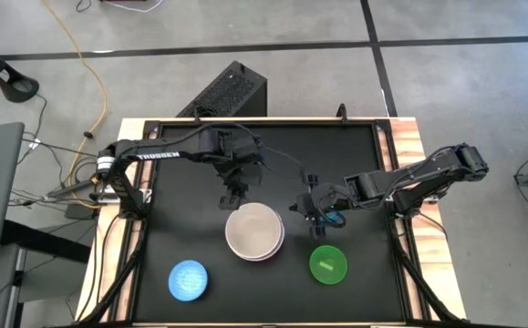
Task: Nest bowls inside each other
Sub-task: Stack the blue patterned bowl on top of the white bowl
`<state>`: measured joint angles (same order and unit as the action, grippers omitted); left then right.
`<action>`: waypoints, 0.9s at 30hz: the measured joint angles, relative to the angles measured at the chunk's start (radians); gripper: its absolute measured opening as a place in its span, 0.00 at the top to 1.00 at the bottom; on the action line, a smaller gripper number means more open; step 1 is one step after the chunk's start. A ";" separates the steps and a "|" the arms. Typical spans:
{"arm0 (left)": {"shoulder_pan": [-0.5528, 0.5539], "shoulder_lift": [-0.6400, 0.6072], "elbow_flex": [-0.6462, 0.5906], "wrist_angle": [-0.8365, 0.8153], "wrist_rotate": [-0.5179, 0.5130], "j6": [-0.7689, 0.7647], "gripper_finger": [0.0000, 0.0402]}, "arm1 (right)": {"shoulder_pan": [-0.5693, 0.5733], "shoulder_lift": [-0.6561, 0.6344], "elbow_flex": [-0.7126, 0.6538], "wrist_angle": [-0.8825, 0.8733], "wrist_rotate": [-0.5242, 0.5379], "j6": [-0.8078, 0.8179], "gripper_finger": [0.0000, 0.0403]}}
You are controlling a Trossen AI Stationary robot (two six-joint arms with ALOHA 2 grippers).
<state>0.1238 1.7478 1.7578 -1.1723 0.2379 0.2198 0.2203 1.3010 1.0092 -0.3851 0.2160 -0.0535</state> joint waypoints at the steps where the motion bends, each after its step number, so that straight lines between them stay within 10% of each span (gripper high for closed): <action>1: 0.000 -0.018 -0.013 -0.011 0.000 -0.003 0.67 | 0.000 0.000 0.000 0.001 0.000 0.000 0.96; 19: -0.235 -0.621 -0.807 0.475 -0.088 -0.405 0.73 | 0.026 0.000 0.000 -0.025 -0.032 0.260 0.96; 27: -0.473 -0.661 -1.008 0.675 -0.061 -0.576 0.74 | 0.125 0.000 0.000 -0.079 -0.064 0.539 0.96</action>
<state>-0.3488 1.0868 0.7496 -0.4974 0.1766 -0.3565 0.3449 1.3014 1.0092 -0.4639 0.1523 0.4854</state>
